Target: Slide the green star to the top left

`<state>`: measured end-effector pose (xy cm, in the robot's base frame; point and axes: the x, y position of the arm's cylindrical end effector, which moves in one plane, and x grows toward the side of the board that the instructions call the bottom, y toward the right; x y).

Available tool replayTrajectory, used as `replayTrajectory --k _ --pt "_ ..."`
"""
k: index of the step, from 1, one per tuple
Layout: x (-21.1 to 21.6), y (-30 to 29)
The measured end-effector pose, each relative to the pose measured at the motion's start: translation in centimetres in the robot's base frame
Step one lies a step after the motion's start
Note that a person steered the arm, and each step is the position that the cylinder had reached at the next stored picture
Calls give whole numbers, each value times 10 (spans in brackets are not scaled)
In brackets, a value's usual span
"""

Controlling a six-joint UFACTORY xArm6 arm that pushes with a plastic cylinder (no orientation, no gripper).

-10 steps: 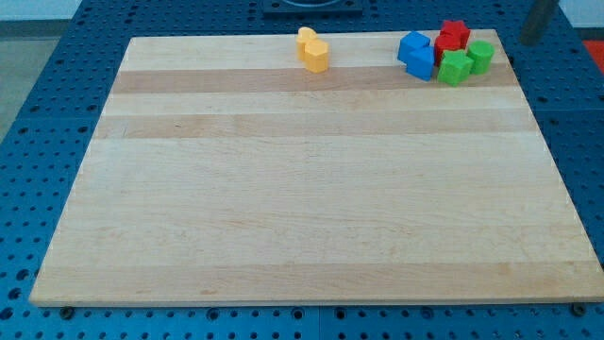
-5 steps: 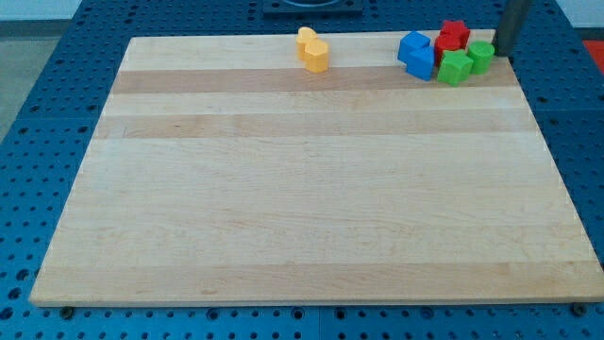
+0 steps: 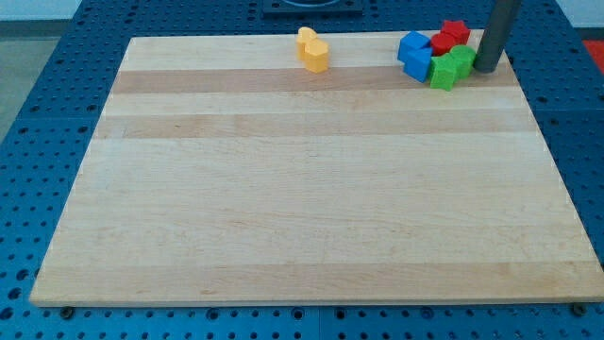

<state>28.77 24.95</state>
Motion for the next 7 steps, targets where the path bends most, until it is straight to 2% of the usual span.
replayTrajectory --k 2,4,7 --pt "8 -17" --pt "-21 6" --pt "-12 -23"
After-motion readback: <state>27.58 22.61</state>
